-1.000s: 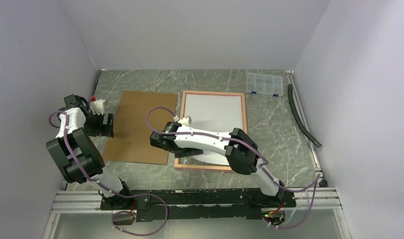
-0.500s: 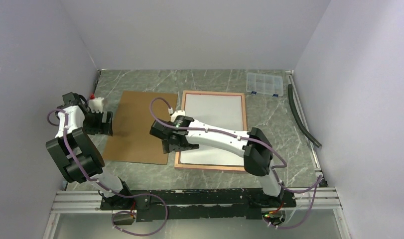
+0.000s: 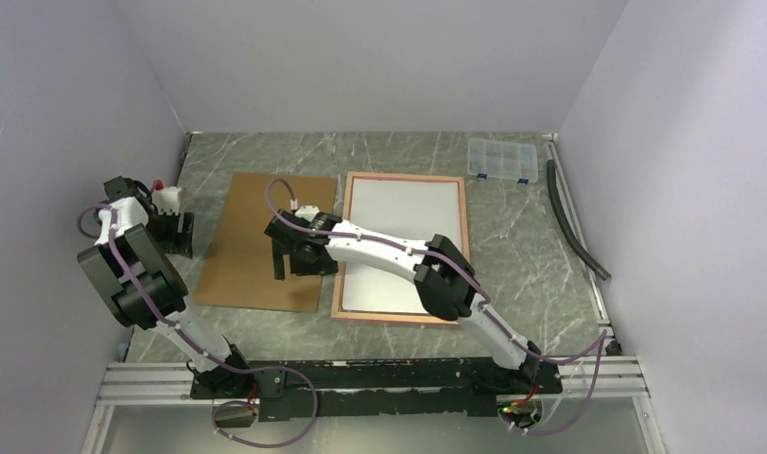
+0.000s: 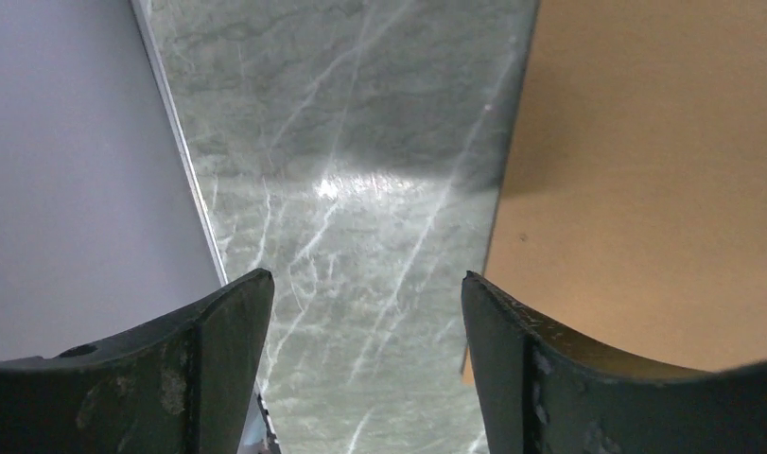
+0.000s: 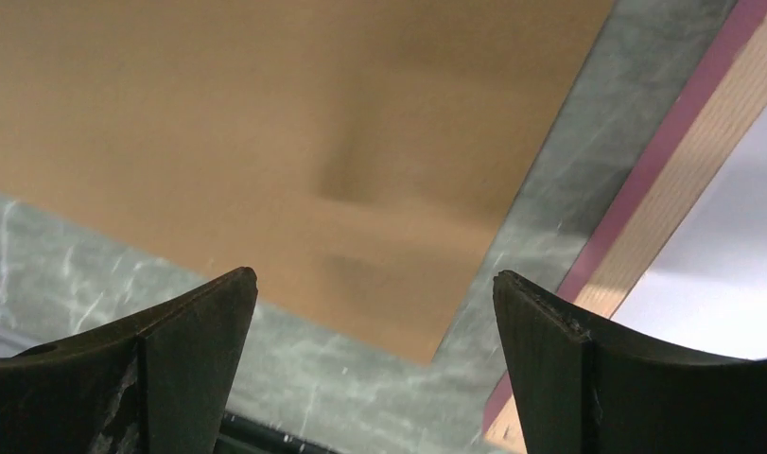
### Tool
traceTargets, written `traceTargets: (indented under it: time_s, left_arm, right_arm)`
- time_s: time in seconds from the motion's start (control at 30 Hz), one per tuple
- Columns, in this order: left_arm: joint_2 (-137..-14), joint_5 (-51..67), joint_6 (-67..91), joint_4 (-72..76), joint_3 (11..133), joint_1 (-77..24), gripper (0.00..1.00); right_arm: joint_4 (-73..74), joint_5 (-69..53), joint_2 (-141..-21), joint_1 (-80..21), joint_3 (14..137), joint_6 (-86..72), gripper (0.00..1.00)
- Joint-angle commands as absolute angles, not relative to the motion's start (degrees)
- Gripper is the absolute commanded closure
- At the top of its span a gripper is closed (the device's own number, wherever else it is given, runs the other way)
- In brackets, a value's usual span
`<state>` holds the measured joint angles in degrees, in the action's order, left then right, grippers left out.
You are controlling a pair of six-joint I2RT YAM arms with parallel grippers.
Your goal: Put the photo into the frame
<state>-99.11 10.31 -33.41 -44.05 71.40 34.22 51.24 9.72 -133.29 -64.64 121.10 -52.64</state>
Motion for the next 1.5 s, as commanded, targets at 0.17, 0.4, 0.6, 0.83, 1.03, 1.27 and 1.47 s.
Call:
traceTargets:
  time_s: [0.17,0.4,0.6,0.83,1.03,1.27,1.47]
  left_arm:
    - [-105.73,7.31,-31.46,-36.22,70.28,33.62,0.35]
    - [-107.70,6.31,-29.91,-34.40,68.20,30.24,0.46]
    - [-108.64,8.56,-28.96,-36.20,67.68,28.31,0.48]
    - [-110.98,13.27,-29.00,-40.82,68.83,26.21,0.58]
    - [-115.26,16.12,-30.06,-44.66,70.75,25.36,0.66]
    - [-115.44,17.97,-32.24,-47.02,70.47,24.70,0.71]
    - [-115.40,18.75,-33.78,-48.02,70.36,24.61,0.73]
  right_arm:
    - [45.14,10.13,-136.20,-60.53,119.70,-57.65,0.00]
    - [47.53,11.22,-138.37,-59.76,120.34,-60.19,0.00]
    - [42.84,8.03,-139.25,-58.86,117.28,-61.67,0.00]
    - [31.68,0.33,-137.69,-57.86,114.72,-62.69,0.00]
    - [23.34,-5.23,-133.75,-56.81,112.71,-65.65,0.00]
    - [5.81,-11.21,-125.25,-56.80,105.66,-67.77,0.00]
    - [-19.51,-17.94,-116.10,-57.89,91.21,-67.00,0.01]
